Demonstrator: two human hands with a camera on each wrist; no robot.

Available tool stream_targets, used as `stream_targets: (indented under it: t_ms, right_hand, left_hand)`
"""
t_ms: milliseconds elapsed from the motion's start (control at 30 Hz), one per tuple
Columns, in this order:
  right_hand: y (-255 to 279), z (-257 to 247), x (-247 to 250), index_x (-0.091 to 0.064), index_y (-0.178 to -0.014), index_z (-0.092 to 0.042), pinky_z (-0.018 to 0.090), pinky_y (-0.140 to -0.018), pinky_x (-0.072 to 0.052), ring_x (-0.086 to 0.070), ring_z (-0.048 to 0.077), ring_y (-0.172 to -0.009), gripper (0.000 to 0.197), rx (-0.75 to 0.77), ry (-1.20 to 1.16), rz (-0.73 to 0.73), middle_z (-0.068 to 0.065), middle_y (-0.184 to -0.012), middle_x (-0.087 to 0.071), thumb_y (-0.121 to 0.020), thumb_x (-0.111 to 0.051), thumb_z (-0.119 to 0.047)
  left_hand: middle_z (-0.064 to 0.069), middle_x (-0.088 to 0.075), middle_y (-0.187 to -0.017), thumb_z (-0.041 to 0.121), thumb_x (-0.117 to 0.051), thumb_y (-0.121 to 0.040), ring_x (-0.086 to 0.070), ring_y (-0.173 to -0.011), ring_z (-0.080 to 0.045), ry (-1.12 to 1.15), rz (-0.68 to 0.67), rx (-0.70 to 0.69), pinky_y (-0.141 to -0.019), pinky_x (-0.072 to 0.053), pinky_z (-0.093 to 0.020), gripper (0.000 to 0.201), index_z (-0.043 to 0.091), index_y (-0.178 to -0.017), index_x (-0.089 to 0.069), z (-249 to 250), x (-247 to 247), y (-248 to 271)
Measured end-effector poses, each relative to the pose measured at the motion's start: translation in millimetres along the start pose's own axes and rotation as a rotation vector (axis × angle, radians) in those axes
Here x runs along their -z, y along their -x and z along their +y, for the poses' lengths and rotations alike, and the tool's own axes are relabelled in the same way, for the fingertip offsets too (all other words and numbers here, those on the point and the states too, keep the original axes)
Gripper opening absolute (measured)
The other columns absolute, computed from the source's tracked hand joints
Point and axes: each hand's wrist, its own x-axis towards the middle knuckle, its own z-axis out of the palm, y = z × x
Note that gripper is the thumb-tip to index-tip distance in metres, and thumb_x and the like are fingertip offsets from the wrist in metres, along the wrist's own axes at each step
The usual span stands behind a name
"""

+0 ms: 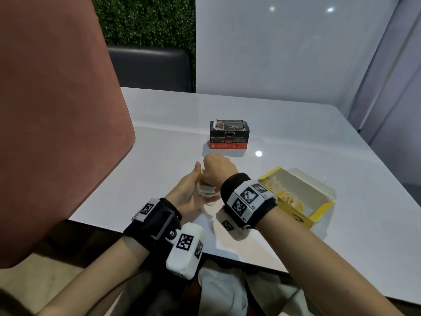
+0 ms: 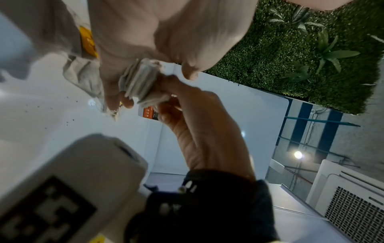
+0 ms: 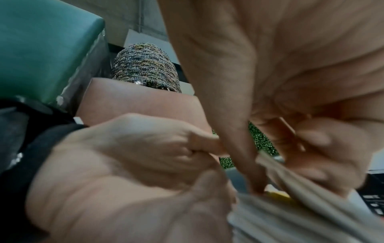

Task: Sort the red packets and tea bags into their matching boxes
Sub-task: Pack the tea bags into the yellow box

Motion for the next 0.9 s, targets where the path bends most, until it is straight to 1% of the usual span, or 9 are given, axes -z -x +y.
stream_targets:
  t_ms: [200, 267, 333, 400, 467, 533, 633, 767, 900]
  right_hand:
    - [-6, 1, 9, -0.055, -0.092, 0.005, 0.030, -0.072, -0.037, -0.057, 0.034, -0.098, 0.028, -0.096, -0.150, -0.086, 0.023, -0.105, -0.059, -0.097, -0.046, -0.021]
    - [-6, 4, 12, -0.055, -0.104, 0.007, 0.030, -0.073, -0.039, -0.058, 0.034, -0.103, 0.025, -0.120, -0.178, -0.073, 0.023, -0.111, -0.060, -0.095, -0.049, -0.015]
    - [-6, 8, 12, -0.054, -0.106, 0.008, 0.028, -0.069, -0.039, -0.058, 0.032, -0.094, 0.022, -0.149, -0.177, -0.052, 0.022, -0.113, -0.061, -0.092, -0.053, -0.009]
    - [-7, 12, 11, -0.054, -0.084, 0.003, 0.028, -0.062, -0.040, -0.055, 0.028, -0.083, 0.012, -0.168, -0.213, -0.034, 0.023, -0.109, -0.064, -0.090, -0.056, -0.007]
    - [-11, 17, 9, -0.058, -0.085, 0.006, 0.030, -0.066, -0.049, -0.062, 0.032, -0.085, 0.014, -0.195, -0.286, -0.041, 0.025, -0.105, -0.065, -0.089, -0.059, -0.008]
    - [-13, 24, 11, -0.061, -0.099, 0.009, 0.038, -0.075, -0.056, -0.065, 0.033, -0.079, 0.022, -0.209, -0.366, -0.066, 0.025, -0.095, -0.067, -0.088, -0.061, -0.011]
    - [-9, 29, 25, -0.062, -0.104, 0.005, 0.025, -0.052, -0.047, -0.056, 0.021, -0.058, 0.028, -0.150, -0.312, -0.077, 0.011, -0.074, -0.062, -0.090, -0.060, -0.020]
    - [-5, 41, 41, -0.049, -0.129, -0.013, 0.021, -0.051, -0.050, -0.059, 0.021, -0.078, 0.044, -0.050, -0.234, -0.311, 0.010, -0.106, -0.060, -0.090, -0.058, -0.031]
    - [-3, 49, 41, -0.048, -0.131, -0.015, 0.028, -0.062, -0.058, -0.065, 0.030, -0.083, 0.041, -0.002, -0.306, -0.497, 0.024, -0.104, -0.066, -0.091, -0.058, -0.017]
  left_hand:
    - [-0.023, -0.050, -0.114, 0.052, -0.022, -0.096, -0.045, -0.109, -0.033, 0.103, -0.058, -0.046, -0.105, -0.033, -0.049, 0.052, 0.013, -0.113, -0.053, 1, 8, -6]
    - [-0.025, -0.051, -0.124, 0.043, -0.030, -0.098, -0.045, -0.119, -0.036, 0.092, -0.062, -0.041, -0.111, -0.030, -0.049, 0.049, 0.007, -0.125, -0.050, 0, 10, -7]
    - [-0.023, -0.052, -0.122, 0.031, -0.034, -0.100, -0.047, -0.116, -0.034, 0.044, -0.068, -0.051, -0.108, -0.036, -0.046, 0.043, 0.000, -0.127, -0.047, -1, 9, -6]
    - [-0.018, -0.057, -0.107, 0.019, -0.035, -0.100, -0.053, -0.103, -0.028, -0.034, -0.086, -0.059, -0.092, -0.049, -0.036, 0.028, 0.000, -0.113, -0.051, -2, 6, -5]
    - [-0.015, -0.059, -0.100, 0.010, -0.037, -0.099, -0.056, -0.098, -0.026, -0.093, -0.100, -0.059, -0.084, -0.054, -0.030, 0.020, 0.000, -0.106, -0.053, -2, 4, -4]
    - [-0.021, -0.059, -0.111, 0.001, -0.037, -0.097, -0.057, -0.108, -0.030, -0.090, -0.119, -0.074, -0.098, -0.047, -0.036, 0.025, -0.006, -0.117, -0.049, -3, 5, -3]
    - [-0.027, -0.052, -0.129, -0.005, -0.034, -0.095, -0.051, -0.122, -0.035, -0.070, -0.145, -0.069, -0.103, -0.042, -0.041, 0.036, -0.010, -0.129, -0.043, -2, 6, -2]
    - [-0.023, -0.056, -0.119, -0.007, -0.034, -0.093, -0.058, -0.105, -0.029, -0.081, -0.174, -0.075, -0.079, -0.057, -0.029, 0.032, -0.007, -0.122, -0.046, 1, 0, 1]
    - [-0.016, -0.060, -0.105, -0.006, -0.043, -0.091, -0.059, -0.096, -0.021, -0.136, -0.196, -0.080, -0.080, -0.057, -0.026, 0.022, -0.005, -0.110, -0.054, -3, -6, -2]
